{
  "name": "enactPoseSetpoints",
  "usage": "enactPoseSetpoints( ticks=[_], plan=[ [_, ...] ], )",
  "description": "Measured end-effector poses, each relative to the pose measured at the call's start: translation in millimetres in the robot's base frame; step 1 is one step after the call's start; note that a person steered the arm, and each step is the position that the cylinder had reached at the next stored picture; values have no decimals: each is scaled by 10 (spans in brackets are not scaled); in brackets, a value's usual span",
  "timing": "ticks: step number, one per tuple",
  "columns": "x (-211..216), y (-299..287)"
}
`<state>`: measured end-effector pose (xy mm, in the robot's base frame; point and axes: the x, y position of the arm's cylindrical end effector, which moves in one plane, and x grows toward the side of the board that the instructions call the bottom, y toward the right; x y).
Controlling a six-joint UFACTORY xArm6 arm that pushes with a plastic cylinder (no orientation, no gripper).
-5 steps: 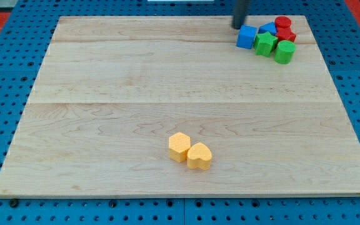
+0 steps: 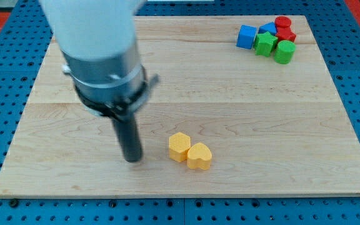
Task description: Push the yellow blocks to the group of the blocks
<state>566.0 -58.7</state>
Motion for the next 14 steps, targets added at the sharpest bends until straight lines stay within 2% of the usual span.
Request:
enactPoseSetpoints(
  ticks=[1,2,4,5,6,7,8,10,12,14],
  plan=[
    [9,680],
    [7,1006],
    [432,1393],
    [22,1463],
    [-465,1202],
    [-579,1588],
    [-766,1728],
    [-1384,2001],
    [-1263,2576],
    [-1811,1912]
  ],
)
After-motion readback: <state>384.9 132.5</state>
